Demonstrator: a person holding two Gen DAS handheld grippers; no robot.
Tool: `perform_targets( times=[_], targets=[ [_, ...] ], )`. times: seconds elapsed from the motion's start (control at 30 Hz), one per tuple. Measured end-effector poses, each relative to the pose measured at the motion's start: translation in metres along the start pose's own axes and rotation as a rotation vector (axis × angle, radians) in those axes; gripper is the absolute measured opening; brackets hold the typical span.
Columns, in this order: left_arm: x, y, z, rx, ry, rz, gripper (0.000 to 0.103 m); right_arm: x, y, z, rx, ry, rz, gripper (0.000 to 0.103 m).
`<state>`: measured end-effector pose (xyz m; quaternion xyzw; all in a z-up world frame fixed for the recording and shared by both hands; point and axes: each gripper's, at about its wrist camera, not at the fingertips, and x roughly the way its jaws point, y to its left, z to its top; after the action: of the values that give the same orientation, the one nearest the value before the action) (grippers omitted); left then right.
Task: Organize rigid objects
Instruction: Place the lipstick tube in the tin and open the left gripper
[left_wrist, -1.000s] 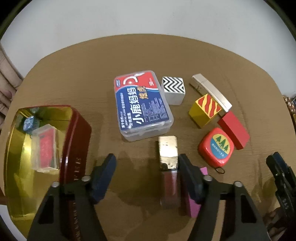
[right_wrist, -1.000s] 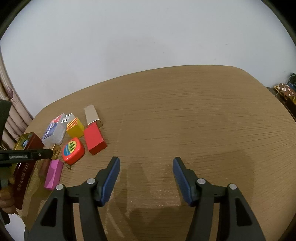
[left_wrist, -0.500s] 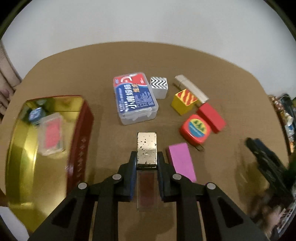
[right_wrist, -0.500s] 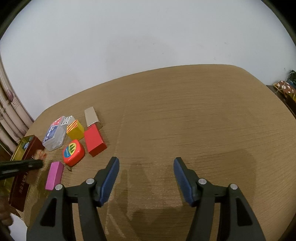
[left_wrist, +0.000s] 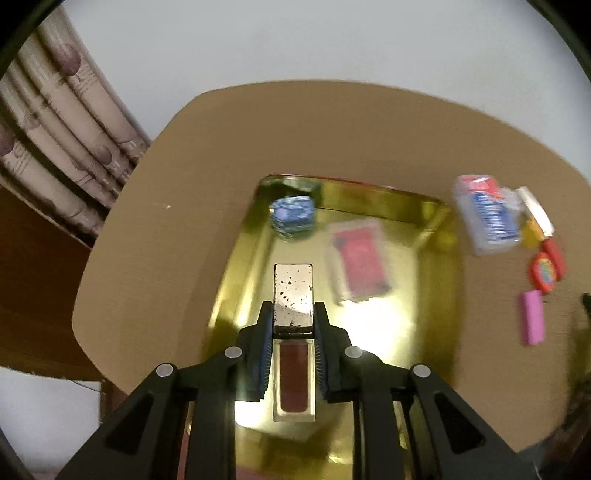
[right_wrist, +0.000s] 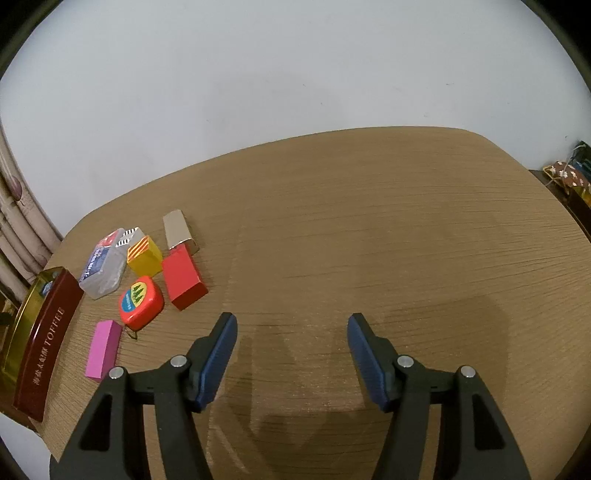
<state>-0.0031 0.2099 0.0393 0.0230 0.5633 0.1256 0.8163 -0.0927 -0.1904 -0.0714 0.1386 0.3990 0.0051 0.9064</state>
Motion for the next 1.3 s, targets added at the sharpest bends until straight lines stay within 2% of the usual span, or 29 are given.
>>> perform_targets(
  times=[0.17, 0.3, 0.5, 0.53, 0.6, 0.67, 0.73, 0.8, 0.87, 0.93, 1.0, 1.1, 1.13, 1.2, 1.27, 1.3],
  targets=[
    [0.032, 0.007, 0.015, 0.006, 0.007, 0.0, 0.017, 0.004, 0.002, 0.0, -0.003, 0.008, -0.002, 0.064],
    [0.06, 0.002, 0.028, 0.016, 0.058, 0.001, 0.017, 0.005, 0.002, -0.001, -0.004, 0.011, -0.004, 0.064],
    [0.073, 0.009, 0.036, 0.013, 0.047, 0.034, 0.018, 0.005, 0.002, -0.001, -0.005, 0.013, -0.007, 0.064],
    [0.074, 0.009, 0.037, 0.017, 0.042, 0.048, 0.023, 0.005, 0.002, -0.002, -0.005, 0.014, -0.008, 0.064],
    [0.075, 0.008, 0.04, 0.039, 0.027, 0.072, 0.023, 0.005, 0.002, -0.002, -0.007, 0.015, -0.01, 0.064],
    [0.073, 0.008, 0.04, 0.058, 0.034, 0.063, 0.032, 0.005, 0.002, -0.003, -0.008, 0.016, -0.011, 0.064],
    [0.063, 0.007, 0.038, 0.066, 0.004, 0.044, 0.034, 0.005, 0.002, -0.003, -0.008, 0.016, -0.013, 0.064],
    [0.047, 0.006, 0.034, 0.062, -0.036, 0.023, 0.048, 0.006, 0.002, -0.003, -0.01, 0.018, -0.016, 0.064],
    [0.027, 0.002, 0.029, 0.052, -0.088, 0.017, 0.056, 0.008, 0.003, -0.003, -0.012, 0.02, -0.018, 0.064],
    [0.001, 0.002, 0.018, 0.04, -0.159, -0.002, 0.059, 0.009, 0.004, -0.003, -0.014, 0.023, -0.021, 0.064],
    [-0.029, -0.007, -0.002, 0.031, -0.218, -0.012, 0.072, 0.011, 0.005, -0.002, -0.018, 0.027, -0.027, 0.064],
    [-0.063, -0.007, -0.039, -0.032, -0.282, -0.048, 0.073, 0.013, 0.008, -0.002, -0.027, 0.032, -0.035, 0.065],
    [-0.074, -0.012, -0.052, -0.049, -0.295, -0.064, 0.077, 0.014, 0.008, -0.002, -0.029, 0.032, -0.037, 0.065],
    [-0.093, -0.012, -0.087, -0.111, -0.305, -0.072, 0.091, 0.014, 0.011, -0.002, -0.039, 0.032, -0.05, 0.065],
    [-0.1, -0.004, -0.114, -0.164, -0.304, -0.087, 0.091, 0.009, 0.021, -0.005, -0.062, 0.04, -0.075, 0.065],
    [-0.101, 0.003, -0.133, -0.2, -0.301, -0.097, 0.092, 0.0, 0.031, -0.009, -0.058, 0.041, -0.025, 0.065]
  ],
)
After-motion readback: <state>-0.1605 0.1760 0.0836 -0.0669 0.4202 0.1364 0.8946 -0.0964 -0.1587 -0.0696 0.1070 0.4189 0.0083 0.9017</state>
